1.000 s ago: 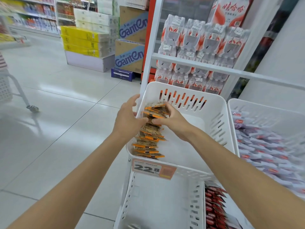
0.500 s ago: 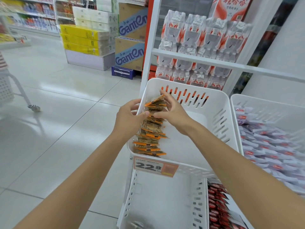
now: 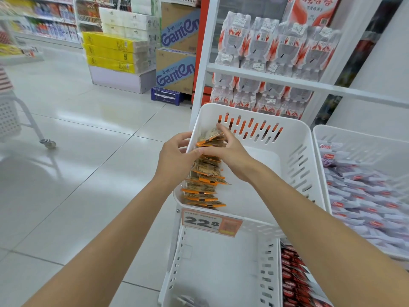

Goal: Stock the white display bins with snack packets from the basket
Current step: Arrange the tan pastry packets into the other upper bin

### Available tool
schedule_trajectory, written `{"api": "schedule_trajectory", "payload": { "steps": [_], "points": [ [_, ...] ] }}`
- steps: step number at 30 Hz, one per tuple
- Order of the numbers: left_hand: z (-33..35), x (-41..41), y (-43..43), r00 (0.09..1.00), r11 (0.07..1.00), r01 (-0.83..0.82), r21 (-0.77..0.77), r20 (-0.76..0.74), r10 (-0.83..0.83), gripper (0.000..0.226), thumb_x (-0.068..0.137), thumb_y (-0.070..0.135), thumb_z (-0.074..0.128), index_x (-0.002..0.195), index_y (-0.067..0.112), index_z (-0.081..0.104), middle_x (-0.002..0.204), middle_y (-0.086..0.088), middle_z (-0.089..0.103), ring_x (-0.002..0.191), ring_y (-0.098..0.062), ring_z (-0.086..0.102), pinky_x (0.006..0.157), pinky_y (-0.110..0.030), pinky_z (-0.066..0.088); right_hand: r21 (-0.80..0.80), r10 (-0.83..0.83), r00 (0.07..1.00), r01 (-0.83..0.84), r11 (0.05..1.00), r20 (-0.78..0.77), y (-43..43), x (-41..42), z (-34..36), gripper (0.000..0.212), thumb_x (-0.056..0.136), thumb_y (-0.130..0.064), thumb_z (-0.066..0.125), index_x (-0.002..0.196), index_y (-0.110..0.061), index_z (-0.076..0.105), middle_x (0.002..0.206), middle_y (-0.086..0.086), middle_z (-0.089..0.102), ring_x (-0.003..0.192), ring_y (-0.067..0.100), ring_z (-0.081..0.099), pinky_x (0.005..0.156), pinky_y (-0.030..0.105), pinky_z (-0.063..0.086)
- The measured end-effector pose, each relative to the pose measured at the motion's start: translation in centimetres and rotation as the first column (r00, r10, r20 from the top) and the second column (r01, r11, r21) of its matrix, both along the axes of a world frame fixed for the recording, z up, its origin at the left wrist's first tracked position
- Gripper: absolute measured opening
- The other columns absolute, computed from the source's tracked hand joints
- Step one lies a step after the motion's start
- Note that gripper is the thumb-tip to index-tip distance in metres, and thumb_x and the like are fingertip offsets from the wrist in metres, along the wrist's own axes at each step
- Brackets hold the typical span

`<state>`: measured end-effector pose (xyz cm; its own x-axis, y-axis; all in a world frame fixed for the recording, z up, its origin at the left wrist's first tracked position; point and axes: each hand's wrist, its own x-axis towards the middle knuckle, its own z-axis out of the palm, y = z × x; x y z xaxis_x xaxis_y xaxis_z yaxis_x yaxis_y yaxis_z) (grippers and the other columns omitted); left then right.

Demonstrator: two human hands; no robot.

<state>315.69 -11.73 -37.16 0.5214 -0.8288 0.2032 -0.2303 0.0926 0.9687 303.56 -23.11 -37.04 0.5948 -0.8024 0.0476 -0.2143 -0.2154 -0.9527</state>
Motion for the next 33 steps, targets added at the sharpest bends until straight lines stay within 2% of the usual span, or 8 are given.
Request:
{"api": "schedule_trajectory", "payload": {
  "steps": [6,14,18,21,25,28,31,33],
  "points": [
    [-0.2,-0.2,-0.2,1.000,1.000,0.002,-0.022,-0.004,-0.002,0.033,0.095,0.031,0.059,0.127,0.023,0.061,0.113,0.003,0.069,0.097,-0.012,0.067,0.071,-0.020,0.054,0.030,0.119,0.992,-0.118,0.993,-0.037,-0.4,-0.5,0.0,0.094,0.073,-0.037,0.077,0.149,-0.038,0.021,0.144,-0.002,0.042,0.130,0.019,0.044,0.109,0.038,0.039],
    [-0.2,-0.1,0.1,0.999,0.998,0.011,-0.064,-0.034,-0.013,0.028,0.100,0.028,0.050,0.121,0.018,0.065,0.107,0.001,0.071,0.096,-0.013,0.066,0.071,-0.017,0.050,-0.325,-0.135,0.983,0.089,0.942,-0.122,0.6,-0.6,-0.1,0.093,0.075,-0.046,0.079,0.150,-0.029,0.027,0.148,0.001,0.034,0.133,0.018,0.038,0.101,0.028,0.036],
    [-0.2,0.0,-0.1,1.000,0.998,-0.008,-0.063,-0.017,0.007,0.030,0.099,0.028,0.051,0.124,0.018,0.064,0.109,0.000,0.070,0.086,-0.006,0.061,0.063,-0.009,0.046,-0.099,-0.112,0.994,0.112,0.989,0.013,0.7,-0.7,0.9,0.095,0.074,-0.038,0.082,0.149,-0.027,0.025,0.132,-0.005,0.048,0.119,0.011,0.049,0.090,0.024,0.043],
    [-0.1,-0.1,-0.1,1.000,0.998,-0.013,-0.055,-0.016,0.012,0.030,0.100,0.029,0.050,0.125,0.018,0.063,0.110,0.001,0.069,0.085,-0.006,0.061,0.059,-0.006,0.046,0.097,-0.098,0.990,0.089,0.991,0.101,-0.4,-1.3,1.0,0.076,0.083,-0.030,0.076,0.145,-0.021,0.034,0.128,0.000,0.059,0.116,0.018,0.058,0.100,0.035,0.048],
    [-0.1,-0.3,-0.1,1.000,0.999,-0.019,-0.042,0.000,0.019,0.031,0.100,0.030,0.049,0.126,0.019,0.062,0.112,0.001,0.069,0.093,-0.010,0.061,0.066,-0.013,0.046,0.024,-0.062,0.998,0.062,0.998,0.010,-0.9,-1.7,0.1,0.061,0.081,-0.029,0.076,0.136,-0.021,0.051,0.127,-0.005,0.060,0.118,0.016,0.058,0.103,0.036,0.047],
    [-0.1,-0.2,-0.1,1.000,0.999,-0.024,-0.037,-0.016,0.024,0.031,0.099,0.031,0.050,0.125,0.019,0.063,0.111,0.000,0.069,0.098,-0.015,0.064,0.071,-0.018,0.049,-0.064,-0.068,0.997,0.066,0.996,-0.036,0.1,-1.3,0.4,0.067,0.085,-0.031,0.073,0.144,-0.023,0.041,0.132,-0.007,0.050,0.122,0.013,0.050,0.086,0.018,0.045],
    [-0.1,-0.3,0.0,1.000,0.999,-0.017,-0.031,-0.012,0.017,0.031,0.099,0.031,0.050,0.125,0.019,0.063,0.111,-0.001,0.070,0.099,-0.016,0.064,0.073,-0.019,0.050,-0.169,-0.063,0.996,0.051,0.984,-0.064,0.4,-1.3,0.5,0.070,0.090,-0.036,0.067,0.150,-0.027,0.032,0.149,-0.004,0.038,0.134,0.014,0.038,0.104,0.028,0.039],
    [0.0,-0.3,0.0,1.000,0.999,-0.018,-0.028,-0.009,0.018,0.031,0.099,0.030,0.050,0.125,0.019,0.063,0.112,-0.001,0.069,0.100,-0.016,0.064,0.073,-0.019,0.050,-0.159,-0.080,0.995,0.071,0.985,-0.052,0.6,-1.2,0.9,0.060,0.096,-0.037,0.058,0.150,-0.025,0.035,0.150,-0.003,0.038,0.136,0.014,0.037,0.099,0.025,0.036]
  ]
}}
